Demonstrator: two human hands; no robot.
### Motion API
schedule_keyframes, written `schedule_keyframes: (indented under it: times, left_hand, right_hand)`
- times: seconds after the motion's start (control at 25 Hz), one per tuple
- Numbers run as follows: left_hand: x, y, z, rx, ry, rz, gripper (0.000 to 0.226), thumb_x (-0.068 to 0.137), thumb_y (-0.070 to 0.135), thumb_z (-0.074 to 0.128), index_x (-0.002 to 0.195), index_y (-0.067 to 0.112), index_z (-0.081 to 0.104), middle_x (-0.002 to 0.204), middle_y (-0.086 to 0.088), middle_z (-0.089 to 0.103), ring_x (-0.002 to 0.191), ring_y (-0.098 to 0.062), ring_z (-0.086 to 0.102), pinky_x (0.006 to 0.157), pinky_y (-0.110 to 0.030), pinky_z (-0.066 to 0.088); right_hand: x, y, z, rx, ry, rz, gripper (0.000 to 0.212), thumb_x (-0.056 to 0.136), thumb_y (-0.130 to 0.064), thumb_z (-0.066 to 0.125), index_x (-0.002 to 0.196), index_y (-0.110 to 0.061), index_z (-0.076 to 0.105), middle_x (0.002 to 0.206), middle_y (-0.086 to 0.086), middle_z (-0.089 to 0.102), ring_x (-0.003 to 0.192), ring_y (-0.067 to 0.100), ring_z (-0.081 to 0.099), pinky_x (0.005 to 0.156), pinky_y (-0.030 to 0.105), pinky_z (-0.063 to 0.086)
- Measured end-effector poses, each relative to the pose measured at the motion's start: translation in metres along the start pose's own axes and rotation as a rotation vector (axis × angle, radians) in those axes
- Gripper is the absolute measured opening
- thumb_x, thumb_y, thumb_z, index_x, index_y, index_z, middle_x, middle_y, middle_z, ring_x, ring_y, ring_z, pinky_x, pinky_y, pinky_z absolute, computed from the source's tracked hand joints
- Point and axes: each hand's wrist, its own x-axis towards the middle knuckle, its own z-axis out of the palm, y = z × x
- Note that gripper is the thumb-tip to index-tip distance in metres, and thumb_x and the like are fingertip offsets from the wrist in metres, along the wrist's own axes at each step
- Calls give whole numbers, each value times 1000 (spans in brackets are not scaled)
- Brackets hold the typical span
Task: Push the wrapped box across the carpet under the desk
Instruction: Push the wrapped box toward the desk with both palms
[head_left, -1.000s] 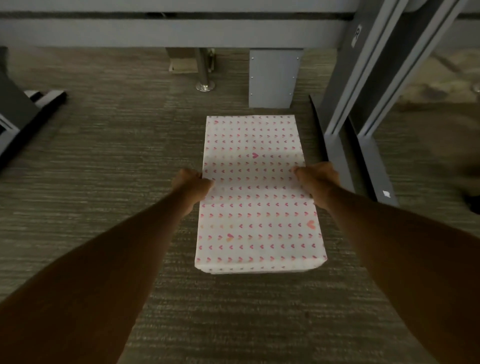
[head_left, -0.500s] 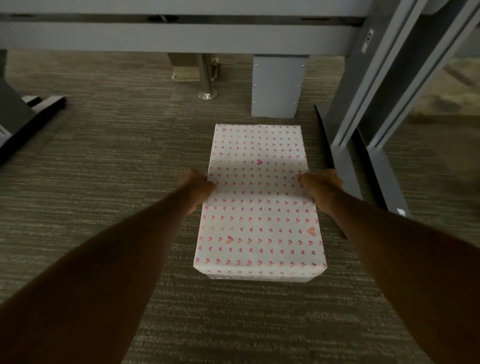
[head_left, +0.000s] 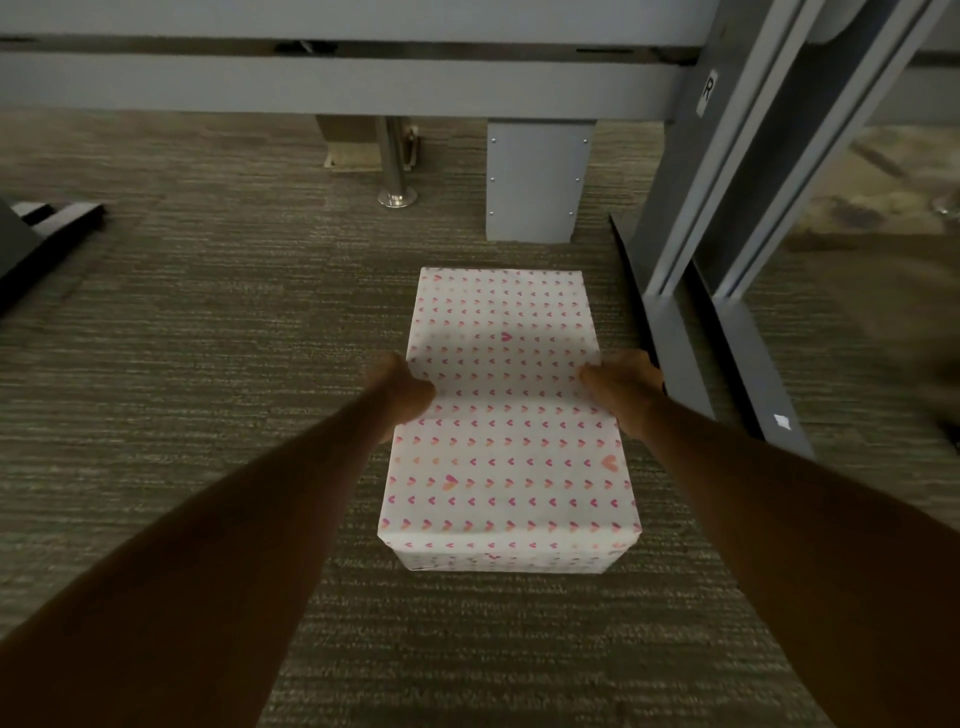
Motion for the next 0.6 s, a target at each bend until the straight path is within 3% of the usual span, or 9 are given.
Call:
schedule_keyframes:
  times: [0.08,0.12,0.16,0.2,0.28,0.32,0.4,0.6]
  left_hand:
    - [-6,2,2,47,38,51,59,87,16,65,140,4,42,134,-19,51,112,-31,57,57,-26,55]
    - [-8,2,3,122,72,114,65,86,23,67,143,6,39,139,-18,47,117,-32,52,65,-30,58]
    - [-10,1,3,251,114,199,72,85,32,67,145,10,35,144,-18,42,126,-35,45,84,-39,57]
    - [-12,1,2,405,163,284,79,83,43,66,147,12,31,148,-19,38,135,-37,36,105,-47,45]
    - [-17,2,1,650,274,417,98,80,61,60,154,12,16,159,-22,20,148,-40,16,119,-49,11]
    - [-19,4,1,715,330,474,105,79,66,57,155,12,10,163,-22,10,150,-39,8,119,-48,2]
    - [-22,8,1,769,410,574,112,77,72,52,156,11,2,164,-21,1,152,-37,1,118,-47,-5]
    - [-30,21,-6,809,424,653,115,78,74,49,155,10,-6,164,-20,-7,152,-35,-6,118,-46,-8]
  right_hand:
    - [-7,0,-2,-61,-20,-62,55,87,-37,74,130,-8,57,115,12,65,96,28,69,62,31,59]
    - [-12,0,-3,-121,-20,-135,59,87,-43,72,132,-8,56,115,11,65,97,28,69,66,32,60]
    - [-16,1,-3,-229,-1,-238,65,87,-49,69,137,-10,52,122,12,63,106,30,67,76,38,61]
    - [-19,2,-3,-384,39,-358,74,87,-54,66,144,-11,44,137,15,56,122,34,60,93,46,58]
    - [-28,1,-5,-677,122,-575,94,87,-61,59,158,-13,19,165,17,26,151,39,27,121,56,27]
    - [-31,-2,-6,-759,141,-641,101,88,-65,54,161,-13,7,170,17,12,157,37,11,124,55,13]
    - [-35,-8,-8,-838,157,-688,106,89,-71,45,161,-13,-8,171,16,-5,158,35,-5,125,53,0]
    - [-42,-15,-15,-900,190,-748,109,87,-76,39,160,-13,-10,171,17,-9,158,34,-8,127,55,0]
